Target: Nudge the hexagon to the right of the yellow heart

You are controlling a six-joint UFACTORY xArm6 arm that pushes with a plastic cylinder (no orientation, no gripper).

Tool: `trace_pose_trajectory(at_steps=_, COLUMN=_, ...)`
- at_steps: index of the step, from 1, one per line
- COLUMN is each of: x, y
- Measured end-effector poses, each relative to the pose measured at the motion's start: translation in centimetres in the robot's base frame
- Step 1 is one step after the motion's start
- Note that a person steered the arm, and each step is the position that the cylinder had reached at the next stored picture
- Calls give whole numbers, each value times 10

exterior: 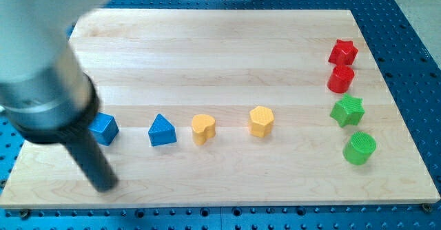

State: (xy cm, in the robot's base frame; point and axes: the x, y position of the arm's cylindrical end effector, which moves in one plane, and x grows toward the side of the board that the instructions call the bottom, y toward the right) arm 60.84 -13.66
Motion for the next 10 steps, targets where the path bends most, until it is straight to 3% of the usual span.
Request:
trace_pose_trajectory(at_steps=2, x=-25, y=198)
trace_pose_trajectory(at_steps=4, x=-125, y=265)
trace_pose_trajectory(at_steps=5, x=-153, y=258)
trace_pose_trajectory(at_steps=8, x=-109, y=223)
trace_pose_trajectory(at_steps=9, x=-83, y=223)
trace_pose_trajectory(at_steps=10, x=-30, y=237)
